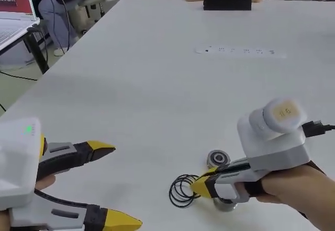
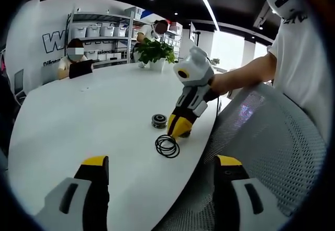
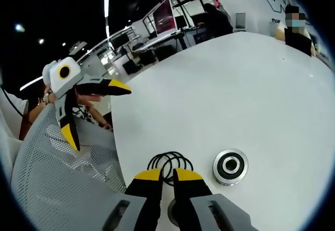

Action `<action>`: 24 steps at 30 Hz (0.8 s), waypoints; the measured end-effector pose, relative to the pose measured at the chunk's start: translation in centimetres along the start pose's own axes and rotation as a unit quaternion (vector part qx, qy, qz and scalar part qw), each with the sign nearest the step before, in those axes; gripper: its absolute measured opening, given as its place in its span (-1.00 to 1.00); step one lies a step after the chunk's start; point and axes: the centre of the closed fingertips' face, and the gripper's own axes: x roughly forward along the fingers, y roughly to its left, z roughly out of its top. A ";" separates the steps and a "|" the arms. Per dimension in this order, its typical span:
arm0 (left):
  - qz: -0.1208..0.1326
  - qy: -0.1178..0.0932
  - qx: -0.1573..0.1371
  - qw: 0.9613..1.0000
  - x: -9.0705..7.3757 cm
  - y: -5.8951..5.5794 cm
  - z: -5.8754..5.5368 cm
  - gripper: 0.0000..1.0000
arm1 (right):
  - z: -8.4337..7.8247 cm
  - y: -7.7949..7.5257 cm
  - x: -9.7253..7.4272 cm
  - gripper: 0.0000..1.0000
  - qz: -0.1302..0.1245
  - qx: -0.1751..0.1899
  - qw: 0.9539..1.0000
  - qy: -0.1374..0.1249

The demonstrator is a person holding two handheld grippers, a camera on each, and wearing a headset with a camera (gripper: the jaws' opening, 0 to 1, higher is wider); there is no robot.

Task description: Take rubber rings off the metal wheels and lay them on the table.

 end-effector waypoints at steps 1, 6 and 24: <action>0.001 0.001 0.001 1.000 0.0 0.0 0.0 0.61 | 0.1 0.0 -0.1 -0.90 -0.001 -0.001 1.000 -0.001; 0.001 0.001 0.002 1.000 0.0 0.0 0.0 0.61 | 0.4 -0.3 -0.4 -0.90 -0.006 0.000 1.000 -0.008; -0.003 -0.001 0.002 1.000 0.0 0.1 0.0 0.62 | 2.1 -0.8 -2.0 -0.90 -0.026 -0.011 0.999 -0.037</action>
